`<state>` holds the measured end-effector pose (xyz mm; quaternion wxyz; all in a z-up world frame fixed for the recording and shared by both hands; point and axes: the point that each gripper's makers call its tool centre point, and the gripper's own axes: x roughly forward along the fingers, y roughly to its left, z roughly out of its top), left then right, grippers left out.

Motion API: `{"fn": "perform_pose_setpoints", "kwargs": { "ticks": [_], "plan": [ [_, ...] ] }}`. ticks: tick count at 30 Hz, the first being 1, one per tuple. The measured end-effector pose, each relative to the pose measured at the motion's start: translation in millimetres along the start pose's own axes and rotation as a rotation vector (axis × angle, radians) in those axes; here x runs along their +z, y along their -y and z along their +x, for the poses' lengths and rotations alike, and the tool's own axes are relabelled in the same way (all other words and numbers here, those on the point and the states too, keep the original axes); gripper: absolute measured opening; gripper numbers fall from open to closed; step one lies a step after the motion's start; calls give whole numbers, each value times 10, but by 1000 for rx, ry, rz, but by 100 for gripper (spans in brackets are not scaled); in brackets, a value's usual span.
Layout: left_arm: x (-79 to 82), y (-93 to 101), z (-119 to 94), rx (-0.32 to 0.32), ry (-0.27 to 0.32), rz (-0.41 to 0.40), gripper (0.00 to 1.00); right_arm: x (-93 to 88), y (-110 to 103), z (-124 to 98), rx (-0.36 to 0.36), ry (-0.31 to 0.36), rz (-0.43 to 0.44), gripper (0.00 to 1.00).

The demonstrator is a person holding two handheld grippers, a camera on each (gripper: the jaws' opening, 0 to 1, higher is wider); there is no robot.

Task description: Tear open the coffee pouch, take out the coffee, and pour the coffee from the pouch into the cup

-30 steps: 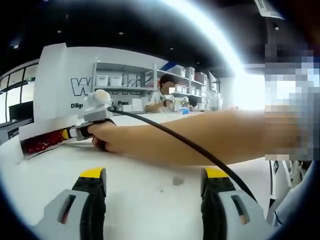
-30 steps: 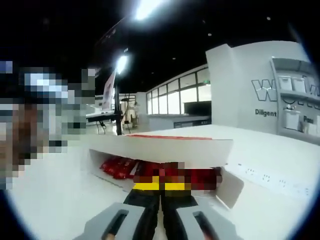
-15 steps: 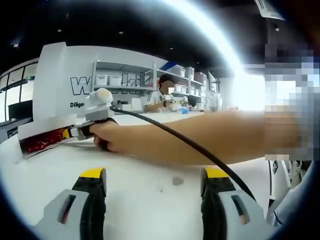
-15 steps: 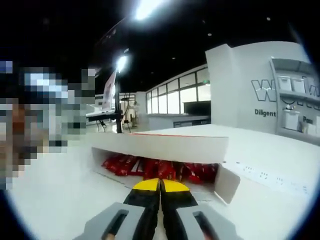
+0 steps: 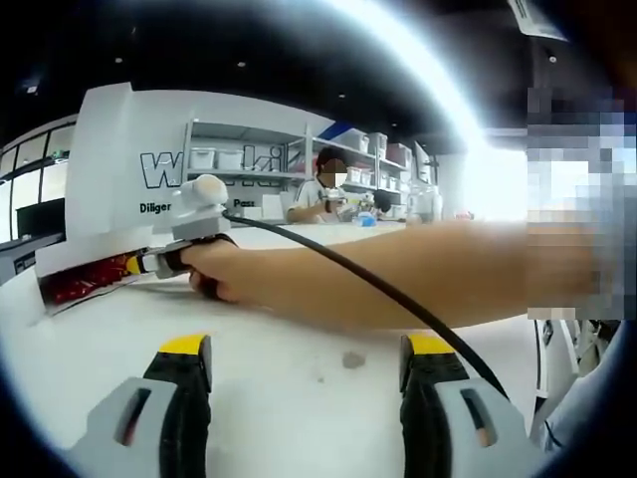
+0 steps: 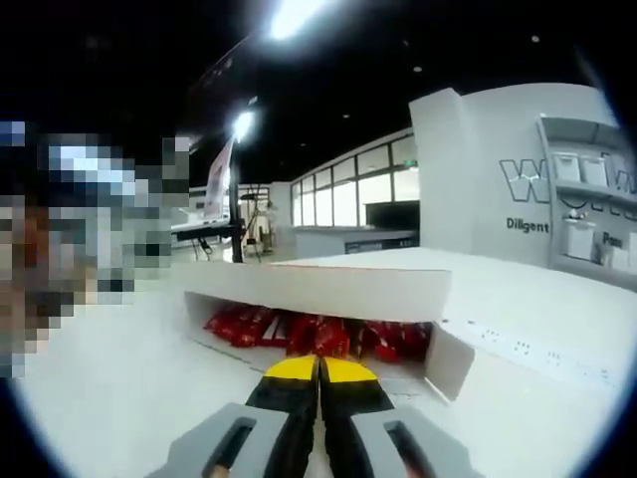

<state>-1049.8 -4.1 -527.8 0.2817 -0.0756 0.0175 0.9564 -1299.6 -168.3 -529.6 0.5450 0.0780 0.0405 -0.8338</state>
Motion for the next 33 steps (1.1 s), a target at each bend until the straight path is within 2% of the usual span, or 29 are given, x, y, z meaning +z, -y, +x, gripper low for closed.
{"fn": "perform_pose_setpoints", "kwargs": {
  "ticks": [33],
  "plan": [
    [-22, -9, -6, 13, -8, -5, 79, -5, 34, 23, -3, -3, -19, 2]
  ]
}}
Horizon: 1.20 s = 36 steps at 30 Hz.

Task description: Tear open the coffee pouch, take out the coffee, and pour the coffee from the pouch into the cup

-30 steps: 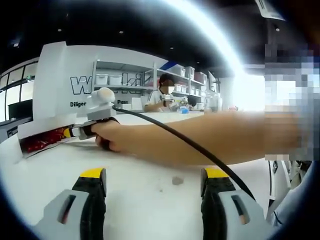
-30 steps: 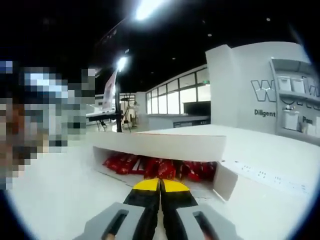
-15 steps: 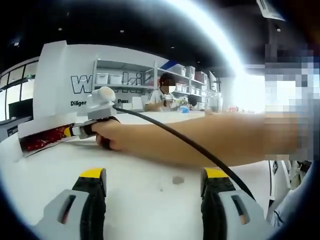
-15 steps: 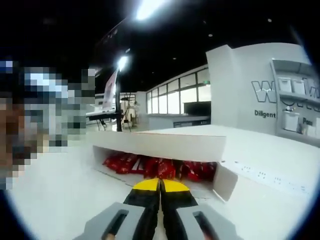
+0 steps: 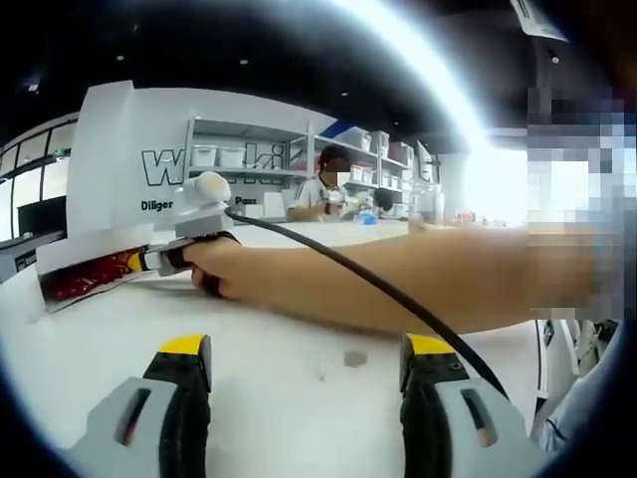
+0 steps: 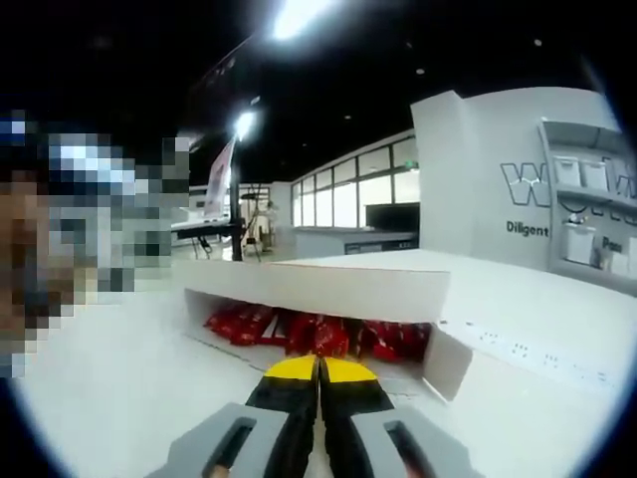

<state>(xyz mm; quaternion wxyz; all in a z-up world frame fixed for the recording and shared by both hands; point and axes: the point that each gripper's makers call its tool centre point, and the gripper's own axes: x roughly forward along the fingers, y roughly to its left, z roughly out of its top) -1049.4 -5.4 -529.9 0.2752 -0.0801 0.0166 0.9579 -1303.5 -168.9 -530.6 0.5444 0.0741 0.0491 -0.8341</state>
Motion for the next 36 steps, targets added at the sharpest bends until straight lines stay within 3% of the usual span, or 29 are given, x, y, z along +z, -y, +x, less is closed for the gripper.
{"fn": "perform_pose_setpoints", "kwargs": {
  "ticks": [36],
  "plan": [
    [2, -36, 13, 1, -6, 2, 79, 5, 18, -114, -14, 11, 4, 2]
  ]
}}
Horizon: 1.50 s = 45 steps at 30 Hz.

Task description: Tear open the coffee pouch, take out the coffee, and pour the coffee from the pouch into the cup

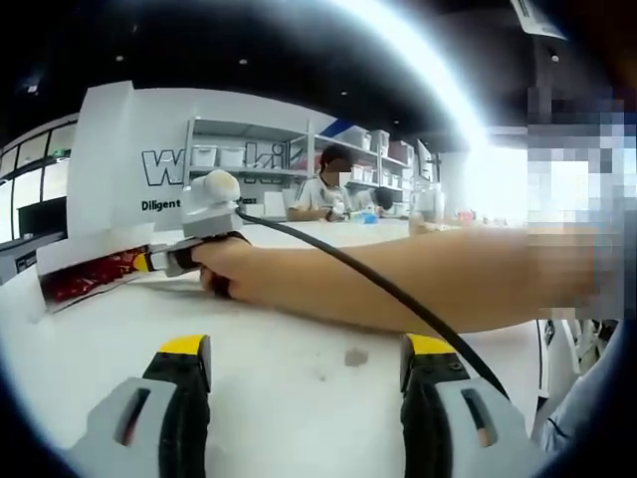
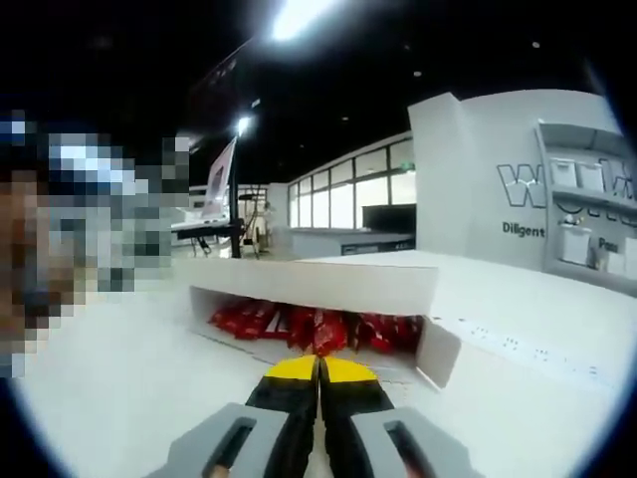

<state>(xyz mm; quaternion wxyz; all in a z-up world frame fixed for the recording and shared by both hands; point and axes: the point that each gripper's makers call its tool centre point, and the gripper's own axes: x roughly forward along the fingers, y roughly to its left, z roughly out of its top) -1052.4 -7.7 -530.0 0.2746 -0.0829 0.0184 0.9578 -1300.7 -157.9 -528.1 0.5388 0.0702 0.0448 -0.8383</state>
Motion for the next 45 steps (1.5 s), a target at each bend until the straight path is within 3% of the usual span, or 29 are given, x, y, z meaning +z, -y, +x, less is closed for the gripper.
{"fn": "perform_pose_setpoints", "kwargs": {
  "ticks": [20, 45],
  "plan": [
    [1, 38, -18, -2, 3, 4, 79, -36, -230, -289, -8, 5, 4, 2],
    [11, 37, -10, -10, 11, -3, 79, -51, -187, -341, -14, 7, 3, 2]
  ]
}}
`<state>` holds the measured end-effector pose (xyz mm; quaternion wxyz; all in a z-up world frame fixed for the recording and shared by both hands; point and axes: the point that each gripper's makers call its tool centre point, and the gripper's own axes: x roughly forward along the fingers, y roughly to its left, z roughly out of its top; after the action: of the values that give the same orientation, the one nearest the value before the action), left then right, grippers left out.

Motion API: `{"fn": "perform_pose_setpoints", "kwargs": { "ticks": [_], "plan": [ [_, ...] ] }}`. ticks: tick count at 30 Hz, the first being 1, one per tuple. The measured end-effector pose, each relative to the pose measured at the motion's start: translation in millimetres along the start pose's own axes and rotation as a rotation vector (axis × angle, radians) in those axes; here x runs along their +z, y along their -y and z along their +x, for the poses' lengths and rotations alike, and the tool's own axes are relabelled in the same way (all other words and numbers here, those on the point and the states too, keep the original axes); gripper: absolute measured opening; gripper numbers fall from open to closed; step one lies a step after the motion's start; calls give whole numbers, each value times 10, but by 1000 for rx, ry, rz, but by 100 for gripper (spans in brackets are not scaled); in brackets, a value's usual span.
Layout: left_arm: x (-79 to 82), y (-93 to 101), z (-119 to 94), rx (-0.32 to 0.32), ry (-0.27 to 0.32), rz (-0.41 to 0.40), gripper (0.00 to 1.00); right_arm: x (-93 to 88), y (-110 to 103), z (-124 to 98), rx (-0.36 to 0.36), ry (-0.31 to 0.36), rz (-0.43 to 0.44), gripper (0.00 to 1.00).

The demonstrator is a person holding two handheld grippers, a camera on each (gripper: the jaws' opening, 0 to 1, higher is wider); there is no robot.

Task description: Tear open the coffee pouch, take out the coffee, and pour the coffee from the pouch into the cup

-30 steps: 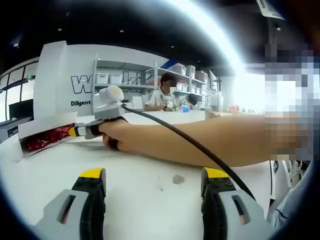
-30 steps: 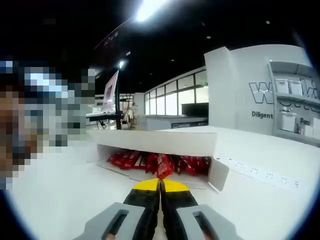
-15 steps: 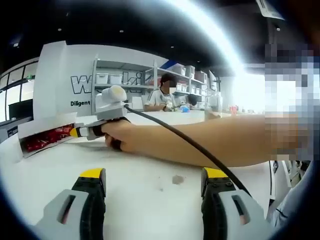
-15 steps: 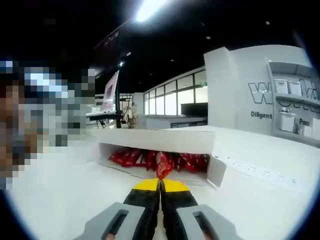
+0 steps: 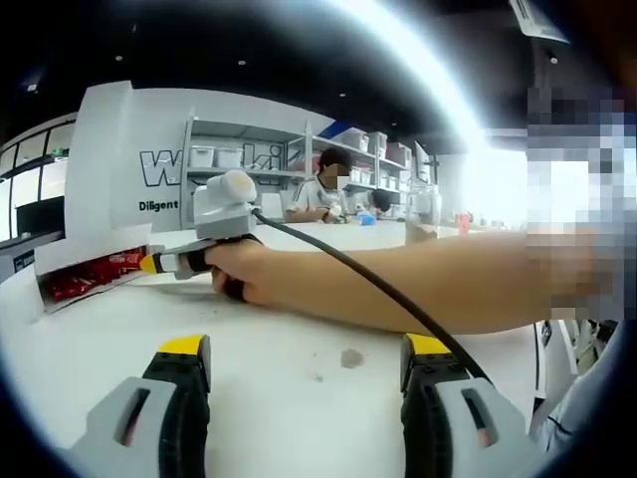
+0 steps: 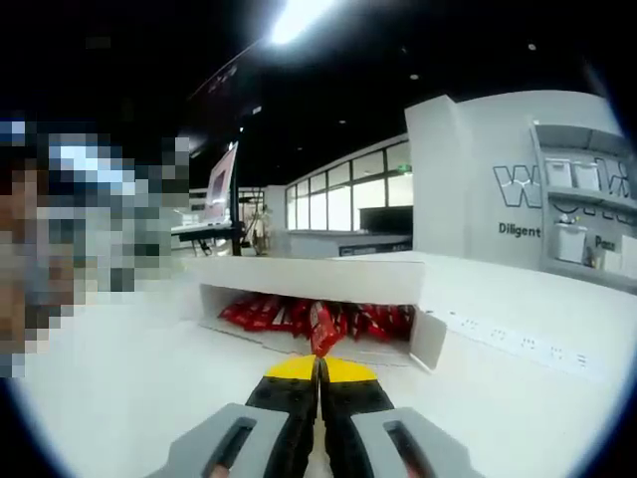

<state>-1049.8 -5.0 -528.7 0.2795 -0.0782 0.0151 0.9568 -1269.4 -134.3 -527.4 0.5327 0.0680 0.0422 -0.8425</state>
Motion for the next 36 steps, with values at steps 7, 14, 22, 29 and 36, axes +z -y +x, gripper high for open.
{"fn": "perform_pose_setpoints", "kwargs": {
  "ticks": [7, 14, 22, 29, 36],
  "plan": [
    [4, 3, -1, -1, 2, -1, 80, -1, 50, 2, -1, 1, 4, 2],
    [7, -3, -6, 1, 3, -2, 80, -5, 10, -63, -4, 3, 2, 2],
    [12, -5, -9, 2, 4, 0, 80, -14, 52, -47, -10, -4, -2, 2],
    [11, -2, -10, 2, 4, 0, 80, -15, 50, -82, -10, -3, -2, 2],
    [11, -2, -8, 3, 4, 0, 80, -30, 4, -156, -12, -4, -3, 2]
  ]
}}
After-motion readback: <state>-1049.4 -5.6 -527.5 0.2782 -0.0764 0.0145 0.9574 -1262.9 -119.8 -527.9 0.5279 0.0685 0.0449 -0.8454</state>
